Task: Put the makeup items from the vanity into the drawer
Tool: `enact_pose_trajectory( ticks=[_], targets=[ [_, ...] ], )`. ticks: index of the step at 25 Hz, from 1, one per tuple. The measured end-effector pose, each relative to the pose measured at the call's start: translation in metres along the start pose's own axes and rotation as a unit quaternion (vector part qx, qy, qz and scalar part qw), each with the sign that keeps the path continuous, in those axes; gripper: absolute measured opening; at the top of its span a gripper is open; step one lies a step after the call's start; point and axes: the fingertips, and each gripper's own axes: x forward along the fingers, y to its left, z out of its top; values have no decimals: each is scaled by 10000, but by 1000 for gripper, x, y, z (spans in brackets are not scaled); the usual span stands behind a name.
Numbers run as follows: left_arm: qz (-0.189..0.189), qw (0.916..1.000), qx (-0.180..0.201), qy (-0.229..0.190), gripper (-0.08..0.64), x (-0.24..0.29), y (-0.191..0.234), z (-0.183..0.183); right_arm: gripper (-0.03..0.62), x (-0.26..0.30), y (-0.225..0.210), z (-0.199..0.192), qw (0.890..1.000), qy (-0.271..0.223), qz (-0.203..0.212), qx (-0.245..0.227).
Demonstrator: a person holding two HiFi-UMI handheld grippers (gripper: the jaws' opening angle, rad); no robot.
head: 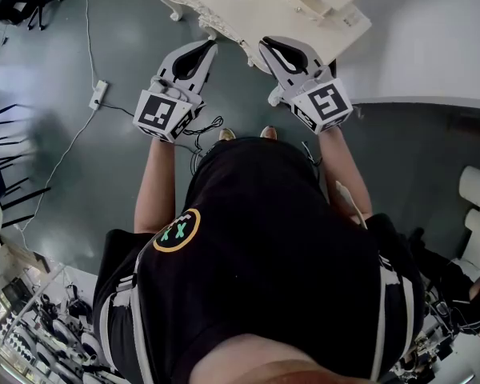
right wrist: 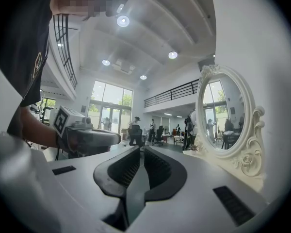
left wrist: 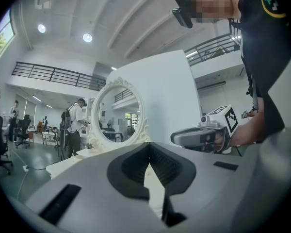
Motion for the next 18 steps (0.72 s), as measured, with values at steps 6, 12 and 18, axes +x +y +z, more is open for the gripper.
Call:
enact_pose_trajectory(
  ticks=[6, 12, 18],
  targets=[
    [-20, 10000, -21, 3, 20, 7, 0, -1, 106, -3, -7, -1, 10000, -19, -23, 44],
    [-45, 10000, -13, 15, 21, 12, -1, -2, 230, -5, -12, -3, 10000, 5, -26, 68],
    [-51, 10000, -1, 38, 21, 14, 2, 0, 399, -4, -18, -2, 9999, 10, -31, 104]
  ],
)
